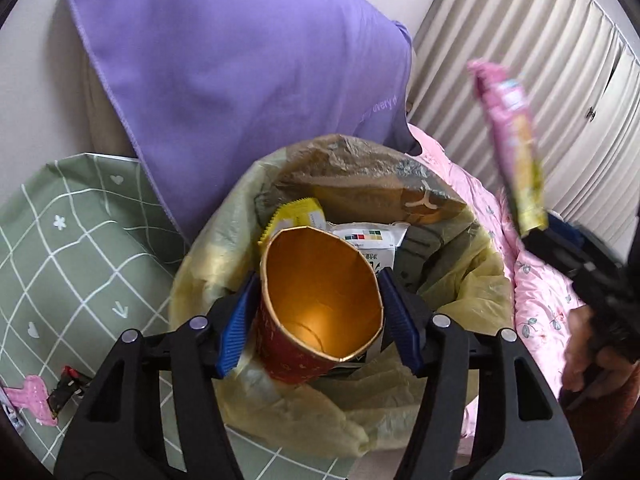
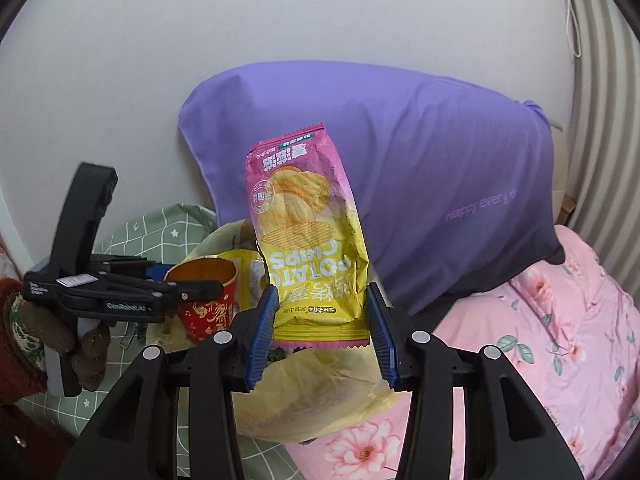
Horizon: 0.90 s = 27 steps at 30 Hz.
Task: Collect trash
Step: 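Drop the red cup and pink chip bag into the yellow trash bag, then grasp the orange bag with the left gripper while the right grasps a black wrapper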
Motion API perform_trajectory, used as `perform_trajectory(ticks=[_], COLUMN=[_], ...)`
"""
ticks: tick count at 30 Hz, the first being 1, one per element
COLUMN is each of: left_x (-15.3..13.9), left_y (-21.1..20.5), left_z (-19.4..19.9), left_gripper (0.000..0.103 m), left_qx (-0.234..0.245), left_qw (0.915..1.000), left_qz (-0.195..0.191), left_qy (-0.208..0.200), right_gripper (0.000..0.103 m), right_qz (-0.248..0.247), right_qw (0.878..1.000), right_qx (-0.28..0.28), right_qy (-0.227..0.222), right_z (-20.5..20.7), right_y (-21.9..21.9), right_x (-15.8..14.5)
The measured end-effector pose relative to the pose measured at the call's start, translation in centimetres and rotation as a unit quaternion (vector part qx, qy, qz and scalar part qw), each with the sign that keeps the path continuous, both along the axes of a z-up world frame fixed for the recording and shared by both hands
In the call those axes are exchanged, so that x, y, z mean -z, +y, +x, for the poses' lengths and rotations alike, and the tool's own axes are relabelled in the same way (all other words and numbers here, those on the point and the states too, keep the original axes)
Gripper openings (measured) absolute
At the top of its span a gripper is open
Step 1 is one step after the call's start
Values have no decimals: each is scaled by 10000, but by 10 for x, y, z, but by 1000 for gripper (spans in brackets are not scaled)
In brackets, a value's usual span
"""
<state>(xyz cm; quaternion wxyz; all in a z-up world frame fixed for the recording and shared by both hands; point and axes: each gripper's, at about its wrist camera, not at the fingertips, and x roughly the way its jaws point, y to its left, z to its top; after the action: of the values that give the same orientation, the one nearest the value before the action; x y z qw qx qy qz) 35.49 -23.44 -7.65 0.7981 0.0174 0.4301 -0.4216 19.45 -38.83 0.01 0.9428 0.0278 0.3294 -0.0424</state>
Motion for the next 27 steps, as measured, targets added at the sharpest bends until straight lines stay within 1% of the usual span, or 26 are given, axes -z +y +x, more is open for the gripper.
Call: perform_trajectory(ticks=[2, 3, 5, 6, 7, 9, 11, 13, 14, 17, 21, 23, 25, 27], left_x=[1, 0, -4, -6, -8, -16, -22, -30, -33, -38, -43, -44, -40, -39], left_y=[7, 11, 19, 24, 27, 30, 36, 40, 34, 44, 58, 63, 68, 74], left_z=[-1, -1, 1, 3, 4, 7, 8, 5, 8, 3, -10, -16, -22, -32], left_gripper=[57, 58, 63, 64, 66, 71, 80, 86, 86, 86, 86, 86, 86, 86], left_qx=[-31, -50, -45, -56, -67, -61, -121, -235, -266, -404, -756, -951, -1145, -1239], left_qw=[9999, 9996, 9980, 9960, 9947, 9910, 9902, 9910, 9913, 9922, 9912, 9912, 9908, 9900], left_qz=[-98, -223, -503, -708, -822, -1119, -1226, -1231, -1218, -1155, -1081, -917, -622, -357], left_qy=[50, 135, 369, 538, 612, 731, 661, 471, 411, 253, 70, -90, -354, -572], right_gripper=[42, 42, 42, 42, 44, 46, 49, 53, 53, 53, 53, 53, 53, 53], right_qz=[37, 36, 2, -19, -16, -43, -133, -193, -175, -108, -69, -43, -28, 33], right_qw=[10000, 9999, 9997, 9996, 9994, 9993, 9990, 9990, 9990, 9993, 9996, 9997, 9998, 9998], right_qx=[-69, -112, -163, -188, -225, -224, -240, -219, -214, -186, -130, -129, -129, -171], right_qy=[62, 103, 169, 208, 251, 304, 354, 347, 339, 300, 246, 214, 146, 37], right_z=[7, 10, 15, 18, 19, 21, 22, 22, 21, 19, 15, 14, 12, 11], right_y=[3, 4, 7, 7, 8, 8, 10, 11, 11, 11, 10, 10, 13, 16], right_x=[6, 10, 14, 17, 20, 25, 28, 30, 31, 31, 29, 28, 26, 23])
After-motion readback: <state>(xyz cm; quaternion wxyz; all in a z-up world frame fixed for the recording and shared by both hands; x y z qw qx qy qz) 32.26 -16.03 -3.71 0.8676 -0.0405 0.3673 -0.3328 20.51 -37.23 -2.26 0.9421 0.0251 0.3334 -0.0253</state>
